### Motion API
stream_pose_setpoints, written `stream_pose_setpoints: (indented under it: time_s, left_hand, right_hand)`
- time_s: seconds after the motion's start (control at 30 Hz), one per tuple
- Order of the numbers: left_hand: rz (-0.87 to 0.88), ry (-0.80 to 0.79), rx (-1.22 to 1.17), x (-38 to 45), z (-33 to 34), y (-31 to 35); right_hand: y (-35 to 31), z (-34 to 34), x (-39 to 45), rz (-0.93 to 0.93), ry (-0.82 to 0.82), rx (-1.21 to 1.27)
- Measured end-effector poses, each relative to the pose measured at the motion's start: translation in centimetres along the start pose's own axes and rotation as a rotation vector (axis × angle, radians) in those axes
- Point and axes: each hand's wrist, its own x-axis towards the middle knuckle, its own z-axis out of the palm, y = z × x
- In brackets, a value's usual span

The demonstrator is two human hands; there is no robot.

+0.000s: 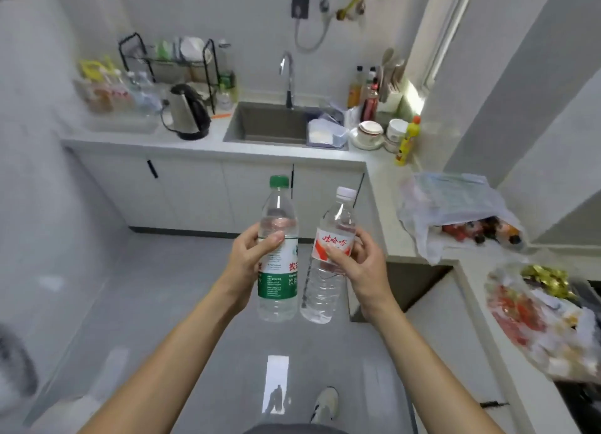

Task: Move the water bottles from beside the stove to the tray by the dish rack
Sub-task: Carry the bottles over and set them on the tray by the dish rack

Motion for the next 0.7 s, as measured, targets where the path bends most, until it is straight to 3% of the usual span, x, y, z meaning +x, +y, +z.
stream_pose_setpoints:
  time_s: [0.3, 0.7]
  left_hand:
    - [0.043, 0.362, -0.057, 9.9, -14.0, 2.7]
    - [0.054, 0.751, -0.084, 22.9, -28.6, 8.6]
  right_hand:
    - [3.3, 15.7, 16.8, 0.021, -0.327, -0.018]
    - [1.7, 34.2, 38.4, 0.015, -0.65, -0.103]
